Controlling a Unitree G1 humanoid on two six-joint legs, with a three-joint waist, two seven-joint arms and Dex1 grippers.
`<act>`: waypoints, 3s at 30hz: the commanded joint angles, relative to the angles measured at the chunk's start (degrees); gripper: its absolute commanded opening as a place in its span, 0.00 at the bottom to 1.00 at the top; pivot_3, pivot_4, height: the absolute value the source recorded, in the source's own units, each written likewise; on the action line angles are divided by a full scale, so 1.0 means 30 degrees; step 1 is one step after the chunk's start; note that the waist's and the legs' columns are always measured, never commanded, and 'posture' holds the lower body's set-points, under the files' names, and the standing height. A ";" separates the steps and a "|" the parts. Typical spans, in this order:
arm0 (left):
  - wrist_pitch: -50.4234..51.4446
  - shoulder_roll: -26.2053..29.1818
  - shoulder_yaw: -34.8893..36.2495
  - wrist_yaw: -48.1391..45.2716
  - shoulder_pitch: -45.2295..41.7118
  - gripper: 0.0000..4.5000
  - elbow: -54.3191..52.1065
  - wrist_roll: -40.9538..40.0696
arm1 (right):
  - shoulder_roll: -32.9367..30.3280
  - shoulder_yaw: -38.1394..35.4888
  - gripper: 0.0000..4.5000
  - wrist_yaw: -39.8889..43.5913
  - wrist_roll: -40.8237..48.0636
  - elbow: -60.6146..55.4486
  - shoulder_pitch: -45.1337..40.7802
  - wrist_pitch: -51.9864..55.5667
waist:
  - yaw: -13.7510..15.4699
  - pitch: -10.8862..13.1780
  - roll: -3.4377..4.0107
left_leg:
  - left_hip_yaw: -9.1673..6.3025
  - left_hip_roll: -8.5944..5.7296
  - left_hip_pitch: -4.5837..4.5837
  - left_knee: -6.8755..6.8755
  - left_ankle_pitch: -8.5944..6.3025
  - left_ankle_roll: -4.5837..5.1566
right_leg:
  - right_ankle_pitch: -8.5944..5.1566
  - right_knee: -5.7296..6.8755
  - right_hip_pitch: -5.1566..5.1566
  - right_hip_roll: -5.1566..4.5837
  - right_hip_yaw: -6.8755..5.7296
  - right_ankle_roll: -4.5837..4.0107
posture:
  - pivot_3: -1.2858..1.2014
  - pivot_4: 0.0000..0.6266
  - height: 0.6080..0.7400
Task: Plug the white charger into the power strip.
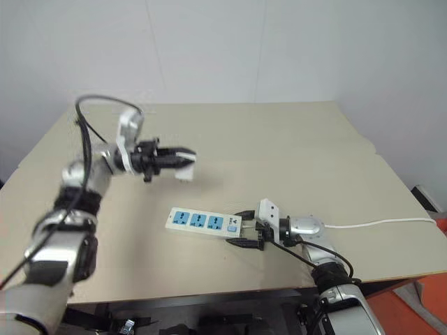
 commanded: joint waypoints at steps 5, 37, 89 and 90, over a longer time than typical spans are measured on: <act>0.0319 -0.0396 -0.0805 -0.0076 0.1006 0.23 -0.0669 -0.2789 | 0.0034 0.0693 0.77 0.0477 -0.0589 0.0781 -0.0081 -0.0146 | -0.0018 -0.0003 -0.0001 | 0.0021 -0.0006 0.0036 -0.0013 -0.0001 0.0001 | 0.0000 -0.0003 0.0033 0.0022 0.0003 -0.0002 | 0.52 0.24 1.00; -0.7505 -0.1846 -0.6911 -0.0076 0.1744 0.23 0.2920 -0.4135 | -0.0078 0.1013 0.77 0.0075 -0.0599 -0.1250 0.0936 0.0570 | 0.0021 -0.0004 -0.0004 | 0.0037 -0.0007 0.0026 -0.0031 -0.0003 0.0006 | 0.0000 -0.0140 0.0045 0.0026 0.0010 -0.0002 | 0.52 0.24 1.00; -1.1714 0.0631 -0.9658 -0.0076 0.3268 0.23 0.3449 -0.2946 | 0.0103 0.1436 0.77 -0.0523 -0.0735 -0.1010 0.0872 0.0130 | -0.0087 -0.0019 -0.0008 | 0.0054 0.0021 0.0093 -0.0048 -0.0006 0.0010 | -0.0003 -0.0150 0.0059 0.0074 0.0063 -0.0006 | 0.52 0.24 1.00; -1.1946 0.0555 -0.9689 -0.0076 0.3289 0.23 0.3718 -0.2733 | 0.0076 0.1442 0.77 -0.0533 -0.0733 -0.1012 0.0880 0.0119 | -0.0086 -0.0024 -0.0008 | 0.0053 0.0021 0.0095 -0.0048 -0.0006 0.0010 | -0.0003 -0.0151 0.0061 0.0075 0.0065 -0.0006 | 0.52 0.24 1.00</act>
